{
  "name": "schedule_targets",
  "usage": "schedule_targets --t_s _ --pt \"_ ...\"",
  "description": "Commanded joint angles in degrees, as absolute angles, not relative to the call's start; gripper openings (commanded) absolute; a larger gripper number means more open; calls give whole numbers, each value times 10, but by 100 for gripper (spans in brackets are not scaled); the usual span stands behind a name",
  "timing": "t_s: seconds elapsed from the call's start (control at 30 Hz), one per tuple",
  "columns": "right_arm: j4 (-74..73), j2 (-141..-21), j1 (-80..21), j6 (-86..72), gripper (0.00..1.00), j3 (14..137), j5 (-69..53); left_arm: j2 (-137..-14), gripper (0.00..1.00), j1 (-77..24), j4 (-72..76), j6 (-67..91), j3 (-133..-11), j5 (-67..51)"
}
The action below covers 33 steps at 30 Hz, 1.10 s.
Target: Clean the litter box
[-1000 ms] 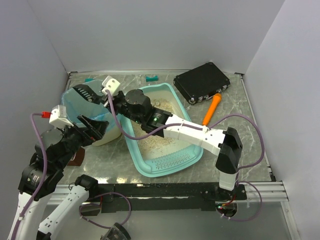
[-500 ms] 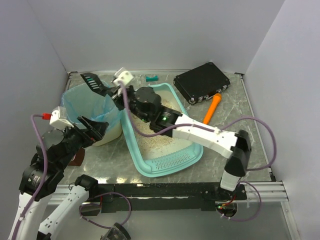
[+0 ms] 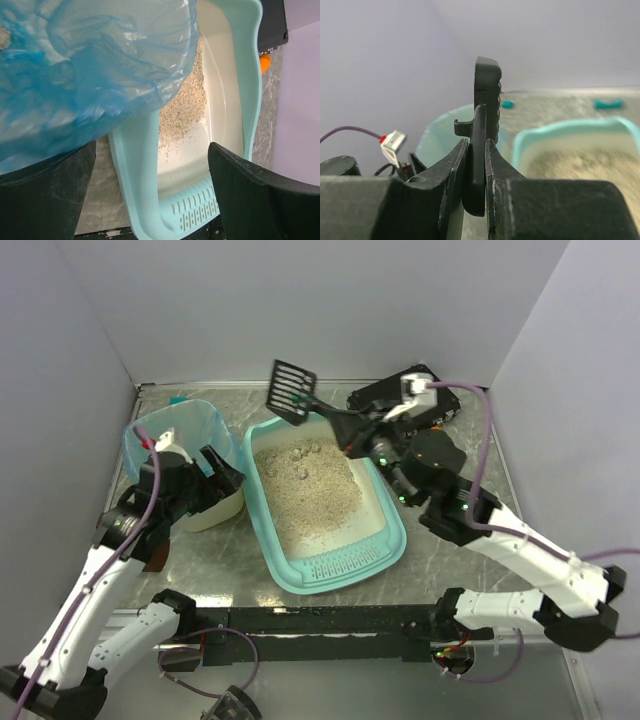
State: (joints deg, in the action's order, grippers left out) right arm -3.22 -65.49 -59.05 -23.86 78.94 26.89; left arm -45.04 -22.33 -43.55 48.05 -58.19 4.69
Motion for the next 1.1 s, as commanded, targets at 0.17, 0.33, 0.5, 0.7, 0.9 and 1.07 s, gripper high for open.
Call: schedule_targets --t_s 0.17,0.33,0.5,0.7,0.9,1.07 --pt "-245 -545 -453 -456 0 646 235 -520 97 -287 -352 526 -561 39" --pt "-298 -531 -442 -524 0 571 213 -560 97 -358 -373 549 -575 106" --pt "-312 -547 -439 -603 0 514 220 -610 97 -400 -451 600 -608 213" --pt "-287 -622 -438 -663 0 514 228 -662 97 -427 -413 612 -587 192" --pt "-257 -689 -431 -729 0 512 253 -717 98 -429 -420 625 -586 212" --pt "-206 -733 -422 -760 0 507 249 -755 99 -429 -419 630 -582 225"
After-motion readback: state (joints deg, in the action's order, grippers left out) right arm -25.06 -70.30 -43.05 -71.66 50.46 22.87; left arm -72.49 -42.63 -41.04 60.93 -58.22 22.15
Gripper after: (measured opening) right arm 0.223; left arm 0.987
